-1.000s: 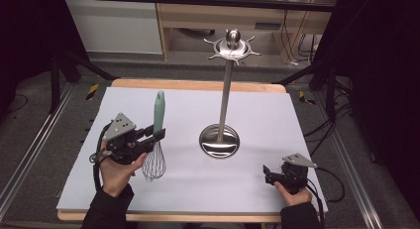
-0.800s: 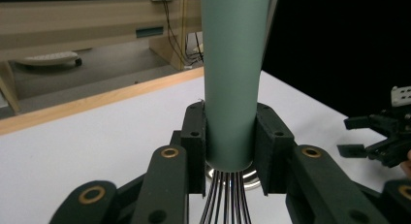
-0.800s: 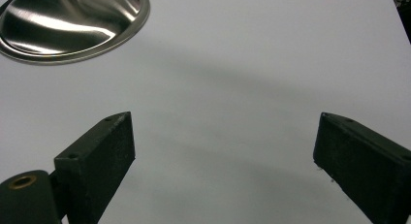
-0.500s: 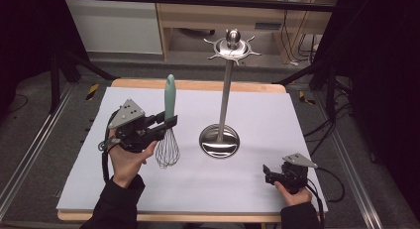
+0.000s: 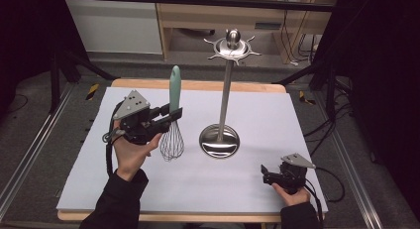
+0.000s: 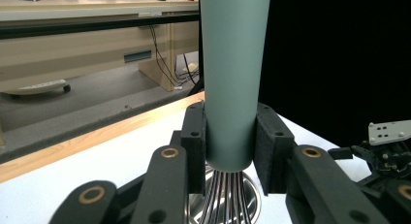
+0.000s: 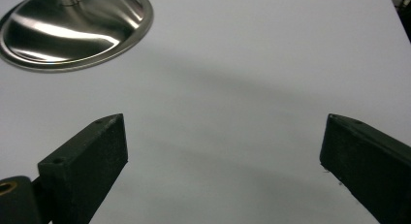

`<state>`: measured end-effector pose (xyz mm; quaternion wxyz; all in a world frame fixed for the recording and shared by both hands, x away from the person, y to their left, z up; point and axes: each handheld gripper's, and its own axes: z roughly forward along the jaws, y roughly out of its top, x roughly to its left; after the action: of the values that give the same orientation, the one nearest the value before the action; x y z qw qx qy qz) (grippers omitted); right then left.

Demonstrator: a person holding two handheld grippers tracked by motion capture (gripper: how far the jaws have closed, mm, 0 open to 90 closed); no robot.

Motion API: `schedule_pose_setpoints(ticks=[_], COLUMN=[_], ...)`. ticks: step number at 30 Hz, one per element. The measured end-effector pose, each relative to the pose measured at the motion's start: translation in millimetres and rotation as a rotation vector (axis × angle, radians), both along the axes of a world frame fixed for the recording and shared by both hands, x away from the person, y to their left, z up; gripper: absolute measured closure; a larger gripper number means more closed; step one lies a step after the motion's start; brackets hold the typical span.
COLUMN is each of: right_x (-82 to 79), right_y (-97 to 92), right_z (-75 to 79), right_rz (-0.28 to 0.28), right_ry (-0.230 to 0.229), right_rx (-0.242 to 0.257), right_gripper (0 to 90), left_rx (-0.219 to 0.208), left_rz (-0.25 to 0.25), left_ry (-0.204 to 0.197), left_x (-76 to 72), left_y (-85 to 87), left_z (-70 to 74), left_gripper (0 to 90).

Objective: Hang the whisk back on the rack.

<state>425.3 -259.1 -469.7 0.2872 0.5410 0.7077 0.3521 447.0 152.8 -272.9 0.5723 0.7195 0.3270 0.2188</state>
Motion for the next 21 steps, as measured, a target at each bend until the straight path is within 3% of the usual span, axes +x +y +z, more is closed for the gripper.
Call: schedule_pose_setpoints(ticks=[2,6,10,11,14,17,21], right_x=[3.9,5.8,5.4,4.2,3.0,1.4,0.5], right_y=[4.3,10.0,10.5,8.7,7.3,8.0,5.3], right_z=[-1.1,-3.2,-4.3,-4.6,-5.0,-4.7,-2.5], right_rz=[-0.045,-0.072,-0.051,-0.001,0.040,0.044,0.034], right_ry=[0.023,0.025,0.038,0.063,0.067,0.059,0.042], right_rx=[-0.015,-0.038,-0.035,-0.011,-0.006,-0.002,0.009], right_gripper=[4.0,4.1,4.2,4.0,4.0,4.1,4.0], left_rx=[0.006,0.016,0.023,0.023,0.015,0.012,0.019], left_rz=[-0.001,-0.003,-0.004,-0.006,-0.010,-0.018,-0.038], left_ry=[-0.006,-0.015,-0.021,-0.024,-0.026,-0.020,-0.040], left_x=[0.7,1.0,1.5,1.8,2.5,3.4,4.6], left_y=[-2.3,-5.7,-7.8,-8.8,-10.3,-13.4,-22.1], left_z=[3.9,9.1,12.8,15.2,18.0,21.5,28.1], left_gripper=[68.6,68.6,68.6,68.6,68.6,68.6,68.6])
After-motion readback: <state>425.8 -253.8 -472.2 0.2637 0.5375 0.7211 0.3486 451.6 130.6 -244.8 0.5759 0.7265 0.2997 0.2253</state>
